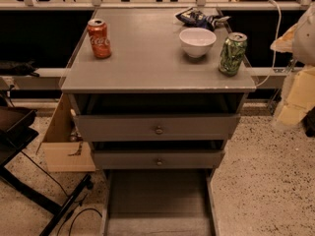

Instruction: Close bottom drawer

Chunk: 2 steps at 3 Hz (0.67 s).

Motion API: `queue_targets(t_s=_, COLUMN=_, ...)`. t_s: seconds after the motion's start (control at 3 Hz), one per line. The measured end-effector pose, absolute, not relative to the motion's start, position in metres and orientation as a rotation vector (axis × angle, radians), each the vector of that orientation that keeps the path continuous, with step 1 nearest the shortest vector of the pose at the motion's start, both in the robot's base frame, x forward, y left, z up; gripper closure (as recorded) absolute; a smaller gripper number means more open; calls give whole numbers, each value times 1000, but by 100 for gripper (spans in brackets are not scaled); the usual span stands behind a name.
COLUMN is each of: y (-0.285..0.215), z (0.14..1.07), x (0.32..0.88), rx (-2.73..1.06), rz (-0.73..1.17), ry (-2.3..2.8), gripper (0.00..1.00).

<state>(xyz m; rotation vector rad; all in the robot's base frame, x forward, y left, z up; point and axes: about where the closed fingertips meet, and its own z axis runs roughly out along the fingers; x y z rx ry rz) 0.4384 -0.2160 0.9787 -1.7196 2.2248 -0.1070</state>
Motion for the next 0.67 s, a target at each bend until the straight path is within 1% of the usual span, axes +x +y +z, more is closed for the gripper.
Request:
queue_targets(t_s=0.33, y=-215, z=976, x=437, rx=-1719, rz=-107, ry=2224, gripper=0)
queue_targets(t_s=0.67, y=-202, z=943, x=425, rx=-1715, rz=-101, ry=2213, gripper=0)
